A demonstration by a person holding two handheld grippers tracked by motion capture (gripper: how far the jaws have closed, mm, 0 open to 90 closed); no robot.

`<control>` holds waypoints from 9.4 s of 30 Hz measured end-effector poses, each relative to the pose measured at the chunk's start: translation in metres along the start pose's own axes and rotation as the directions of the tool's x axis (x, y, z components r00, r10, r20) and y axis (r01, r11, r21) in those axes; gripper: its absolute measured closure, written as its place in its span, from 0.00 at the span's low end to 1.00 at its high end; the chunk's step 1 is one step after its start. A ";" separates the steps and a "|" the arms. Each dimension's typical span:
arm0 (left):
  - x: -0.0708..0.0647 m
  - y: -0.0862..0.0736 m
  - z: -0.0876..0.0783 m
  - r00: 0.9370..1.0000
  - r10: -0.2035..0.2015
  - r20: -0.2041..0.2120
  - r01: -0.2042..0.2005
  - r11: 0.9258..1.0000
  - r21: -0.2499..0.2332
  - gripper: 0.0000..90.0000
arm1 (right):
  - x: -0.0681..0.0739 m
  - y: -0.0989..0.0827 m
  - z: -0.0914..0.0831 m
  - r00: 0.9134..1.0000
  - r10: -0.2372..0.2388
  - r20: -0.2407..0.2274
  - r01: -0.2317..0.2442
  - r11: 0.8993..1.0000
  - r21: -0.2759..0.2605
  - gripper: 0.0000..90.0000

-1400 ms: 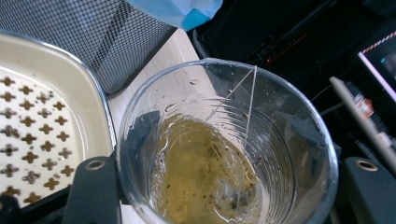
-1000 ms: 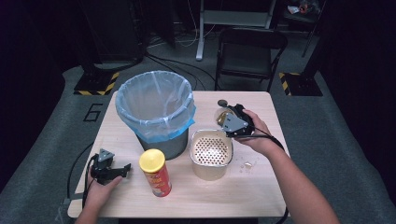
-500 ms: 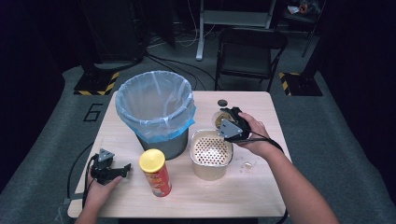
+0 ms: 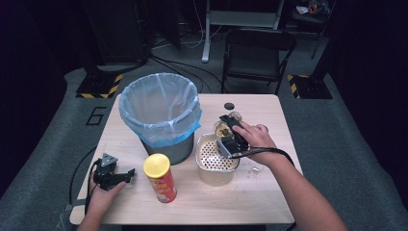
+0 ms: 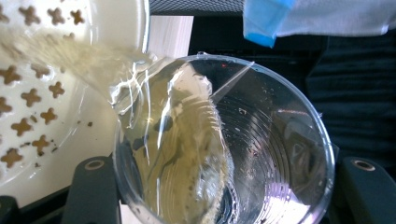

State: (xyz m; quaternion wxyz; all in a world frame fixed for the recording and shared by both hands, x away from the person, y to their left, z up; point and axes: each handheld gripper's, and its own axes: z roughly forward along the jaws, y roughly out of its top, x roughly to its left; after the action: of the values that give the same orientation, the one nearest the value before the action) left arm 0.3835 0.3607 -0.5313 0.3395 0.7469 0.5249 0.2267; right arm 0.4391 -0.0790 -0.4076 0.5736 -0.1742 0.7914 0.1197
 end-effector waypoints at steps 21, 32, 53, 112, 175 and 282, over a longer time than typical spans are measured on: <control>0.000 0.000 0.000 1.000 0.004 -0.002 -0.004 1.000 0.002 0.13 | 0.006 0.025 -0.008 0.870 -0.476 0.128 0.466 0.879 0.102 0.38; 0.000 0.000 0.000 1.000 0.005 -0.002 -0.005 1.000 0.002 0.13 | 0.007 0.027 -0.009 0.867 -0.480 0.135 0.471 0.877 0.094 0.38; 0.000 0.000 0.000 1.000 0.002 -0.001 -0.002 1.000 0.001 0.13 | 0.006 0.028 -0.012 0.866 -0.480 0.141 0.471 0.877 0.091 0.38; 0.000 0.000 0.000 1.000 0.004 -0.002 -0.004 1.000 0.002 0.13 | 0.010 0.030 -0.015 0.866 -0.482 0.134 0.473 0.876 0.093 0.38; -0.001 0.000 0.000 1.000 -0.002 0.000 0.002 1.000 0.004 0.13 | -0.166 0.016 -0.076 0.199 0.914 -0.355 -0.980 0.174 -0.100 0.37; -0.110 0.015 -0.086 0.899 0.234 0.369 -0.210 0.972 -0.106 0.15 | 0.056 -0.089 -0.090 0.060 0.995 -0.075 -0.990 0.068 0.120 0.29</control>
State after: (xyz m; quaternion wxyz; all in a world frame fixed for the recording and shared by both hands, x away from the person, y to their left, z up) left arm 0.2951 0.2771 -0.4613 0.4301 0.8203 0.3533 0.1319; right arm 0.3820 -0.2030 -0.4316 0.2846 0.4153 0.7361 0.4523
